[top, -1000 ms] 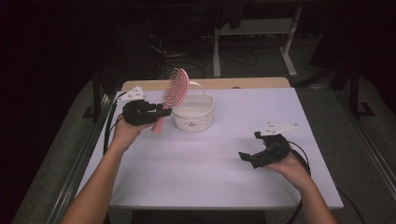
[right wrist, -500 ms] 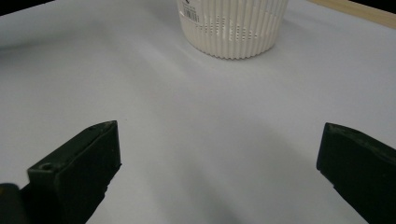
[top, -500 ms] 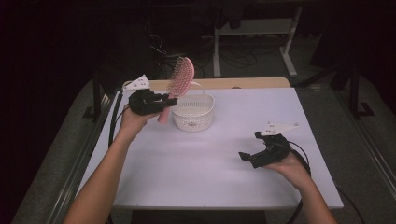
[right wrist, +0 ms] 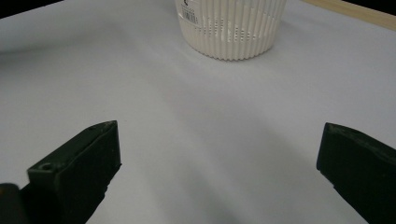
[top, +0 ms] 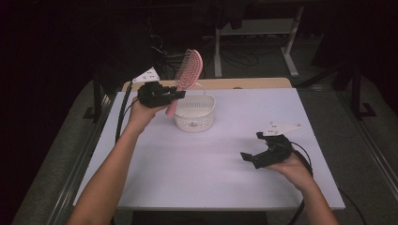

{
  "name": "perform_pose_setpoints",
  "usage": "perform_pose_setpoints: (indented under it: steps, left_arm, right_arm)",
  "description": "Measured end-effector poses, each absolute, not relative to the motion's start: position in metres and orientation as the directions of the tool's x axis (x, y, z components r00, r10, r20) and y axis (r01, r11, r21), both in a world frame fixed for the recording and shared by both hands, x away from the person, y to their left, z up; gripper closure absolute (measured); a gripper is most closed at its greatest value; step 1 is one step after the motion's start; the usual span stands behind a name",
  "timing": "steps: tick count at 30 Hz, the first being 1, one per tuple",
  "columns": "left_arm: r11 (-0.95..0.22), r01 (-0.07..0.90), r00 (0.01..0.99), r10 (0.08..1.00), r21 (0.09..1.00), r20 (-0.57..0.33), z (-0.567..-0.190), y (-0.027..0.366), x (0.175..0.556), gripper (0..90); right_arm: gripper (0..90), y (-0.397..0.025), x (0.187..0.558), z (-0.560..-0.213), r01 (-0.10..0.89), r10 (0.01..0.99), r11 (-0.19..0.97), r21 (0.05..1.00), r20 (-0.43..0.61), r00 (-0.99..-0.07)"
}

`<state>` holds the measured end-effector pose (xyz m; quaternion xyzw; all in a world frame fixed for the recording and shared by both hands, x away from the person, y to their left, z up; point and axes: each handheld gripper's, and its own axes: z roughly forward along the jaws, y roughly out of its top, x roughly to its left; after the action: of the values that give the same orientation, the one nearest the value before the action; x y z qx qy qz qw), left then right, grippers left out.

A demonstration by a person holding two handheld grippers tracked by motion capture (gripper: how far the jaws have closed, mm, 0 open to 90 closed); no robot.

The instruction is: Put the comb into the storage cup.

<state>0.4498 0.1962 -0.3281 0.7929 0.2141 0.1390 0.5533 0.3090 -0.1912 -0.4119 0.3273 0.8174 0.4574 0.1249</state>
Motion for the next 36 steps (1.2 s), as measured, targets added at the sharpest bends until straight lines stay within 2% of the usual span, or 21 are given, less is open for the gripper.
perform_pose_setpoints:
  steps: [16, 36]
  left_arm:
    - [-0.338, 0.173, 0.873, 0.487, 0.925, 0.014, -0.347, 0.174, 0.475, 70.2]
    - [-0.410, 0.197, 0.882, 0.471, 0.891, 0.022, -0.372, 0.160, 0.485, 70.2]
  right_arm:
    - [0.0, -0.192, 0.309, -0.412, 0.420, 0.648, 0.369, 0.829, 0.095, -0.756]
    - [0.0, -0.192, 0.309, -0.413, 0.422, 0.647, 0.370, 0.828, 0.097, -0.756]
